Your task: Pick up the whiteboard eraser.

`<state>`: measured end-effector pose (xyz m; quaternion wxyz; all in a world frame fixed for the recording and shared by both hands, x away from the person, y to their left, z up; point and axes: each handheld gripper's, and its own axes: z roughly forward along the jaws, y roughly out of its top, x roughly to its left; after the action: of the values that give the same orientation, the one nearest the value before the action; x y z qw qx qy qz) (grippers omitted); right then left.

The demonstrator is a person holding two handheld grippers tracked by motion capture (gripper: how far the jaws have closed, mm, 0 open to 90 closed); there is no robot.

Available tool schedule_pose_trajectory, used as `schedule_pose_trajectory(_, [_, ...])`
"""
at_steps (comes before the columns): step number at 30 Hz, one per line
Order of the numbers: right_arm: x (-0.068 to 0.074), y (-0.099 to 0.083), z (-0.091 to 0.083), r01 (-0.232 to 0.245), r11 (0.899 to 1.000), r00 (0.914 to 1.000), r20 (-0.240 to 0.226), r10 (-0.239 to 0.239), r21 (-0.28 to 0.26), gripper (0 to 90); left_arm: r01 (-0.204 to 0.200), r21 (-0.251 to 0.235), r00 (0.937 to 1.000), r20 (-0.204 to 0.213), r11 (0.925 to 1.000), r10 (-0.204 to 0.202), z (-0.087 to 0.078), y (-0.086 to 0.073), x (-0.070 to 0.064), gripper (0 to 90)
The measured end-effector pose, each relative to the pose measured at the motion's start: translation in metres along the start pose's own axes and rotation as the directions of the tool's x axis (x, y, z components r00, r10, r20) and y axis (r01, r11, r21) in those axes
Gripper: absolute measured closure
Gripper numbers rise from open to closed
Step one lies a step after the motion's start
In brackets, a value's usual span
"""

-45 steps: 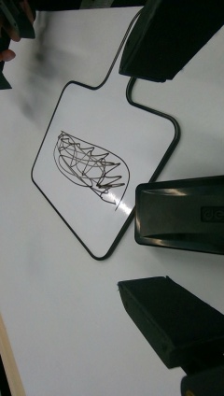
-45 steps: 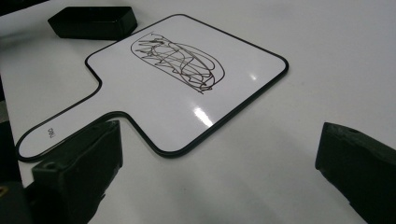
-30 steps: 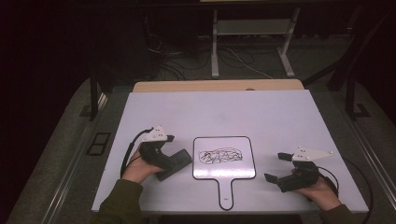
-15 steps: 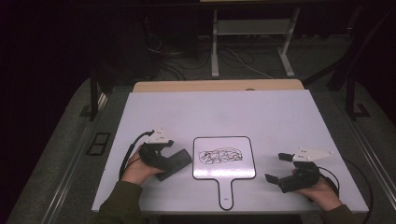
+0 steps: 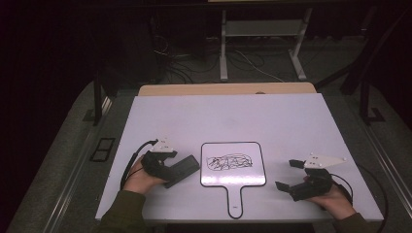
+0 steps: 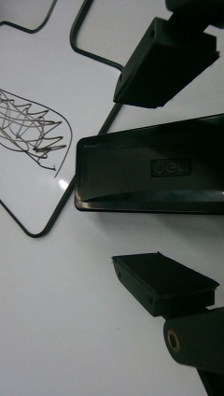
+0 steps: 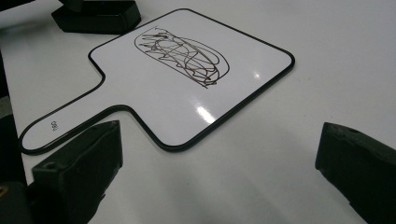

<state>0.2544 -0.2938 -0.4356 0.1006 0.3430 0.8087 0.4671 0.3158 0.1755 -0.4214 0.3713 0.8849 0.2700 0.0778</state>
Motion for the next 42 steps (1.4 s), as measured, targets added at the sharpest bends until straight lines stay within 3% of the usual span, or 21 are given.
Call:
schedule_pose_trajectory(16, [0.001, -0.001, 0.002, 0.009, 1.0, 1.0, -0.002, -0.009, 0.006, 0.0, -0.012, 0.078, 0.9998, 0.018, 0.9969, 0.011, 0.007, -0.002, -0.004, 25.1])
schedule_pose_trajectory(21, [0.0, -0.001, 0.002, 0.011, 1.0, 0.9999, -0.002, -0.011, 0.006, 0.0, -0.036, 0.097, 0.9993, 0.017, 0.9946, 0.034, 0.009, -0.002, -0.005, 26.9])
schedule_pose_trajectory(42, [0.001, -0.001, 0.002, 0.01, 1.0, 0.9999, -0.002, -0.01, 0.01, 0.0, -0.022, 0.146, 0.9997, -0.009, 0.989, 0.024, 0.016, -0.001, -0.008, 34.5])
